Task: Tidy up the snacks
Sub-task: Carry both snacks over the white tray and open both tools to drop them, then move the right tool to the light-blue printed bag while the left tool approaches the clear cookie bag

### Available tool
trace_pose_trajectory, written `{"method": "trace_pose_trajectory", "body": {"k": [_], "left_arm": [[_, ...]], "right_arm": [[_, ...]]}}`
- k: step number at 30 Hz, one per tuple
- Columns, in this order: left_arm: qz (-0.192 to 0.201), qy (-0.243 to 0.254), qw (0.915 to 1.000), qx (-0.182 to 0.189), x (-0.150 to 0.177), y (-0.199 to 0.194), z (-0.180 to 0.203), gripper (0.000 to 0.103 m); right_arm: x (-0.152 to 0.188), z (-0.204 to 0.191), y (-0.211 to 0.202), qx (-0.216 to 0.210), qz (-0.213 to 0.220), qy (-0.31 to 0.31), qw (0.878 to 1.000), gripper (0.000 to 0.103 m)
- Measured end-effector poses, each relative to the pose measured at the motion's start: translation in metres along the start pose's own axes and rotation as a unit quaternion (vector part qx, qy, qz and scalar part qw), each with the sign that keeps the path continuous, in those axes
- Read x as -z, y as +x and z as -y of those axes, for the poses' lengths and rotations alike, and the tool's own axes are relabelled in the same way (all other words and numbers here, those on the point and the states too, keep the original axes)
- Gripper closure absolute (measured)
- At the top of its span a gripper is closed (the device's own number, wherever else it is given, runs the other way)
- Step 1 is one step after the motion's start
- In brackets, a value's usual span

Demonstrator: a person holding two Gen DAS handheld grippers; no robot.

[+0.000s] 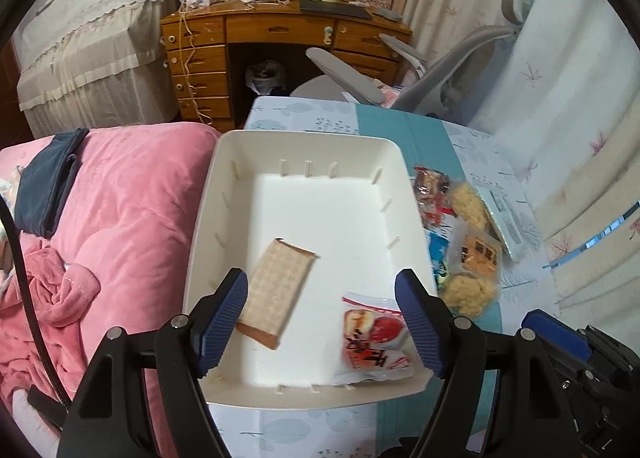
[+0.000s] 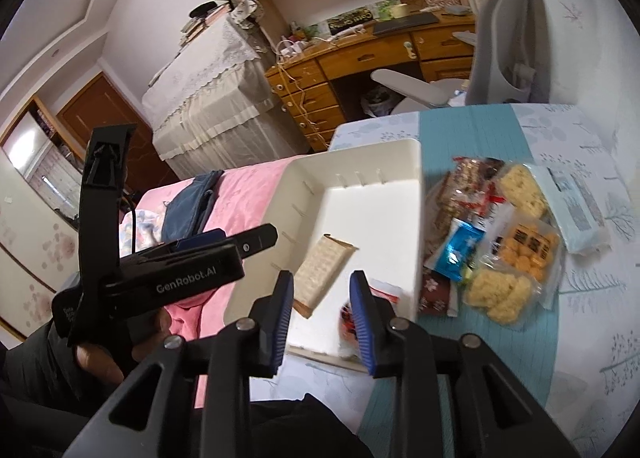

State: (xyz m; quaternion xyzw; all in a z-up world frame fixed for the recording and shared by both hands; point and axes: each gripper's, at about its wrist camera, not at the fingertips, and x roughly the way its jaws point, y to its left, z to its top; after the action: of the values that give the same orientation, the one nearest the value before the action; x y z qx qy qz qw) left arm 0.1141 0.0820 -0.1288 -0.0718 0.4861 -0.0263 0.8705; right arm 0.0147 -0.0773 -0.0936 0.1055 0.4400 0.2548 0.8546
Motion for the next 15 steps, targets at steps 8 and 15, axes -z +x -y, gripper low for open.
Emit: {"method": "trace_pose_trajectory", "body": {"k": [8,15], "left_arm": [[-0.017,0.020,0.9994,0.024,0.001,0.008,0.051,0.028],[-0.023,0.033,0.9987,0.032,0.000,0.015,0.099,0.028]], "right_arm": [[0.003,0.038,-0.028,0.041,-0.003,0.034,0.999,0.064],[0.003,0.077,-0.047,0.083,-0.017,0.043,0.996,0.063]]}}
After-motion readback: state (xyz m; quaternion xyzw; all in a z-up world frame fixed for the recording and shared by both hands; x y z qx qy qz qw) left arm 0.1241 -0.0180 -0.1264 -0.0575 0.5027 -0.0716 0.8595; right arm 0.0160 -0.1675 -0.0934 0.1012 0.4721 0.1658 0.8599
